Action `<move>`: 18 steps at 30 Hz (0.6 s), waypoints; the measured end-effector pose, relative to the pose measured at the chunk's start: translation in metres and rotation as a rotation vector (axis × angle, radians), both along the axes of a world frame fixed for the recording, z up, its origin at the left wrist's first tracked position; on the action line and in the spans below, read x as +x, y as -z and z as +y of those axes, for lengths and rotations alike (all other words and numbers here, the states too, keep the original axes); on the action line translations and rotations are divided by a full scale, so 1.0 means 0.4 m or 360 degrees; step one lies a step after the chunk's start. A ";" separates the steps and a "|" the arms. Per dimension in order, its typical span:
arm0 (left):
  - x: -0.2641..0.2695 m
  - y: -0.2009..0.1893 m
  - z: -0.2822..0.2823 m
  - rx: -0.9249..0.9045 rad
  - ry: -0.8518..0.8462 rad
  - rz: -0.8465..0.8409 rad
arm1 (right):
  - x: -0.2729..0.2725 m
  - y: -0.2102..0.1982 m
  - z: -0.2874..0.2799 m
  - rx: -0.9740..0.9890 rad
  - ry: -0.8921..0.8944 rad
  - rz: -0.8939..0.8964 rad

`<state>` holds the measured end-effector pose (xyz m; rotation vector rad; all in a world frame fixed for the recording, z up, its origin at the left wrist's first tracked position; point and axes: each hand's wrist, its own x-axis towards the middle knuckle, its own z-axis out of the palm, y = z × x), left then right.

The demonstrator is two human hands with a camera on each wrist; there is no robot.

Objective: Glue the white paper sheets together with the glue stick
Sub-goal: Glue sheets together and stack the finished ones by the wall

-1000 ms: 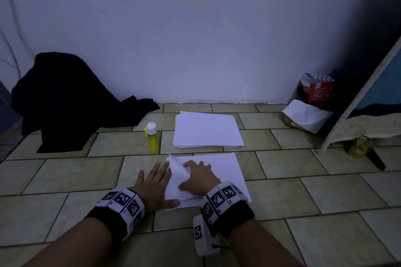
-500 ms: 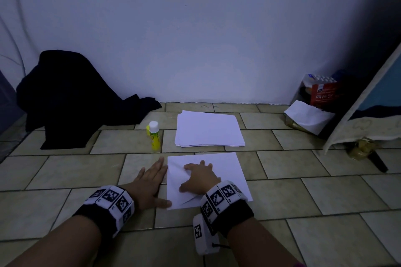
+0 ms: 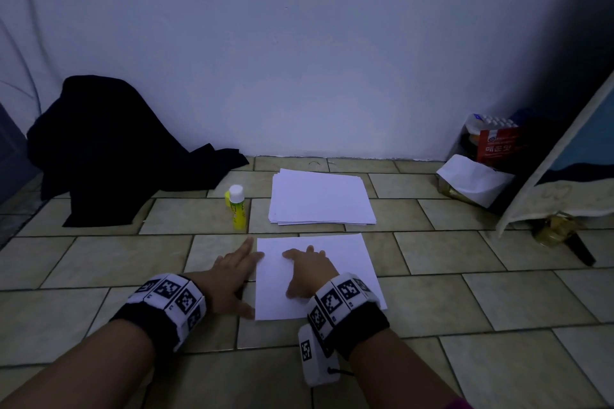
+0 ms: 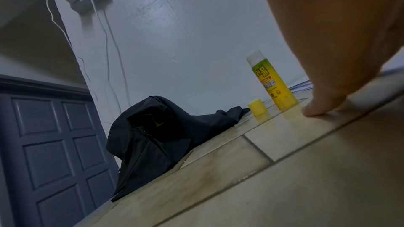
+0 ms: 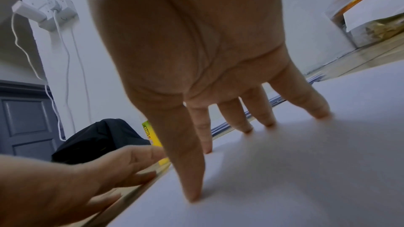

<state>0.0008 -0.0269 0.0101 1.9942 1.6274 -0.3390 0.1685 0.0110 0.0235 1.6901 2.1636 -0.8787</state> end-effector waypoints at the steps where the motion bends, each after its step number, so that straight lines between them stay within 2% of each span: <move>1: 0.001 -0.006 0.003 -0.0018 -0.0014 0.0003 | -0.003 0.004 0.001 -0.0002 -0.0001 -0.0011; 6: 0.014 -0.017 0.017 0.0147 -0.0135 -0.0103 | 0.001 0.019 0.006 0.0080 -0.0052 -0.0061; 11: 0.056 0.000 0.020 0.0137 -0.0034 0.0271 | -0.007 0.023 0.003 0.0166 -0.0091 -0.0176; 15: 0.056 0.013 0.022 0.0156 0.0030 0.0401 | -0.036 0.015 -0.005 0.0214 -0.0076 -0.0335; 18: 0.054 0.014 0.020 0.0143 0.0085 0.0450 | -0.064 0.023 0.001 0.0228 -0.0249 -0.0183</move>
